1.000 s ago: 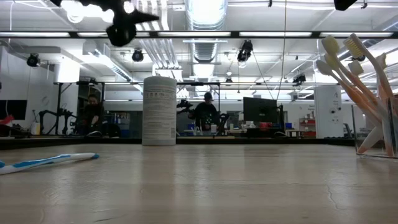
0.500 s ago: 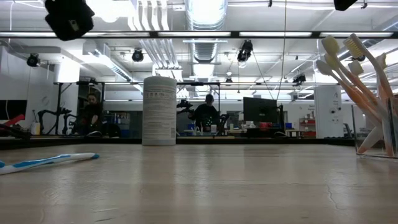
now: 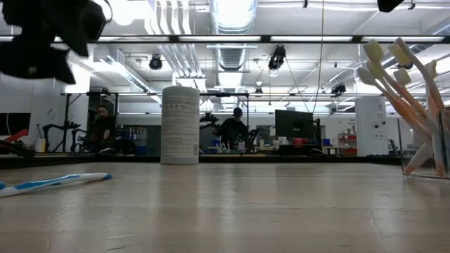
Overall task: Pick & Place toothbrushing station
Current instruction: Put the blue toothbrush into the bottom section of the transparent organizer
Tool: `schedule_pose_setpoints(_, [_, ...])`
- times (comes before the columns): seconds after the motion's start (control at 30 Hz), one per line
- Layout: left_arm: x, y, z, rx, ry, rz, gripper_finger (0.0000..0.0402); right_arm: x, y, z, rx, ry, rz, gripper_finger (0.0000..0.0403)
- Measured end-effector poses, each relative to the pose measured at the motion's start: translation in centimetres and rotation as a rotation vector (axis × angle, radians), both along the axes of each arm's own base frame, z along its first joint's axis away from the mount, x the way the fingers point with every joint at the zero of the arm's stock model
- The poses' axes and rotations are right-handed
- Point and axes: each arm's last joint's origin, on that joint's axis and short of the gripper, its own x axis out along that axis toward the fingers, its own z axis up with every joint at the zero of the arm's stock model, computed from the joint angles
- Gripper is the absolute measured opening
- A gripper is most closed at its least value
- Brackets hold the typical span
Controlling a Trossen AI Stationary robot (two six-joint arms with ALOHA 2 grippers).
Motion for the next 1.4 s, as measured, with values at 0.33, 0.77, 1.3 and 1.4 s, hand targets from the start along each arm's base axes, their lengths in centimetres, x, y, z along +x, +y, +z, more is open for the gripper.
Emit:
schedule_pose_setpoints(0.33, [2.9,-1.9,-4.9,-0.018,0.208,-0.026,0.0218,0.0,0.0,0.0,0.0,0.0,0.0,0.0082])
schedule_pose_setpoints(0.77, [5.7,-3.4,-8.8,0.017,0.315,0.003,0.0218,0.0,0.0,0.0,0.0,0.0,0.0,0.007])
schedule_pose_setpoints(1.3, [6.4,-3.3,-9.4,0.034,0.305,0.029,0.0218,0.0,0.0,0.0,0.0,0.0,0.0,0.0084])
schedule_pose_setpoints(1.4, [6.9,-3.4,-9.2,0.039,0.229,0.027,0.0218,0.0,0.0,0.0,0.0,0.0,0.0,0.0084])
